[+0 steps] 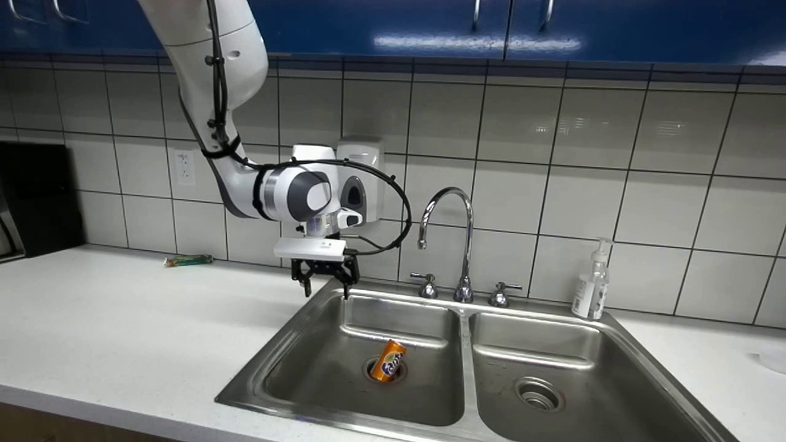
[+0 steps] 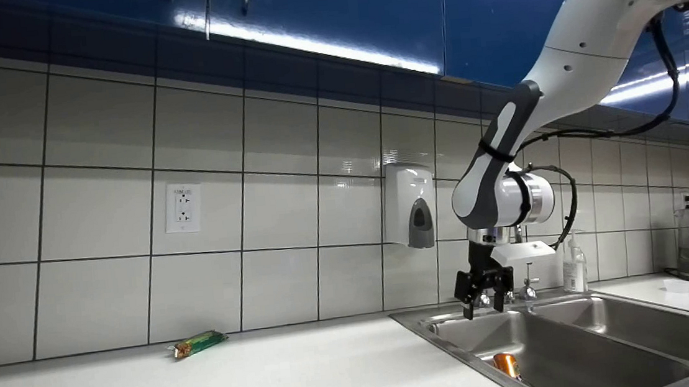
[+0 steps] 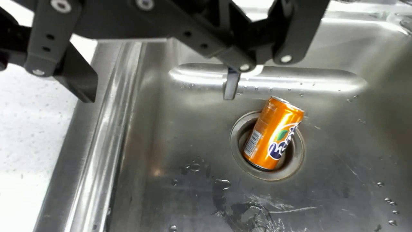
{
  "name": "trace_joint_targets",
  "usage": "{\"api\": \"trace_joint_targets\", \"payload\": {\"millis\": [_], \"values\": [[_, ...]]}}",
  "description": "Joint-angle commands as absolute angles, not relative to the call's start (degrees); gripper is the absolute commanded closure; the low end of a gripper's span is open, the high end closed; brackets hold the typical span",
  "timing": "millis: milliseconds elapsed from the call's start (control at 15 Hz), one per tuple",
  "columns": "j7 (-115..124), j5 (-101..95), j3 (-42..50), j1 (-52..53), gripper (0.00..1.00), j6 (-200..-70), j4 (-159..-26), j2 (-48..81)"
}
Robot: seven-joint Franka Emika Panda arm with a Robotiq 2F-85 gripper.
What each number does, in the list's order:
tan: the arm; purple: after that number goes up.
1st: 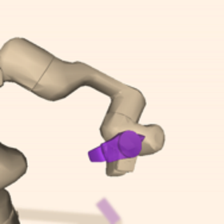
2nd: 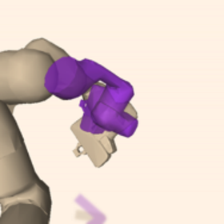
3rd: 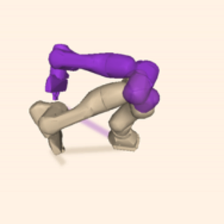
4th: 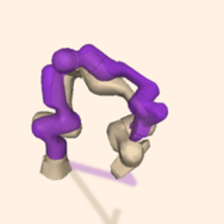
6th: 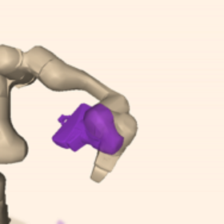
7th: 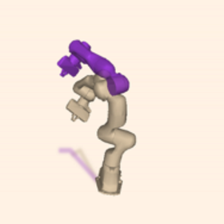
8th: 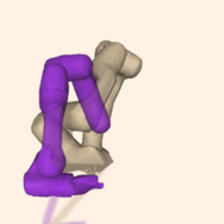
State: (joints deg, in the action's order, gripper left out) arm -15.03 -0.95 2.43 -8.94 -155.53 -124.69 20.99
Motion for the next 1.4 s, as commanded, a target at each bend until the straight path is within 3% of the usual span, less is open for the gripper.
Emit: {"api": "trace_joint_targets", "payload": {"millis": [0, 1133, 1333], "values": [[-17.1, -2.5, 1.4, -8.3, 0.0, -156.9, -129.8, 15.3], [-16.3, -11.3, -4.2, 4.3, 0.0, -141.7, -140.0, 1.1], [-15.8, -9.8, -4.0, 4.1, 0.0, -144.7, -137.7, 4.6]]}}
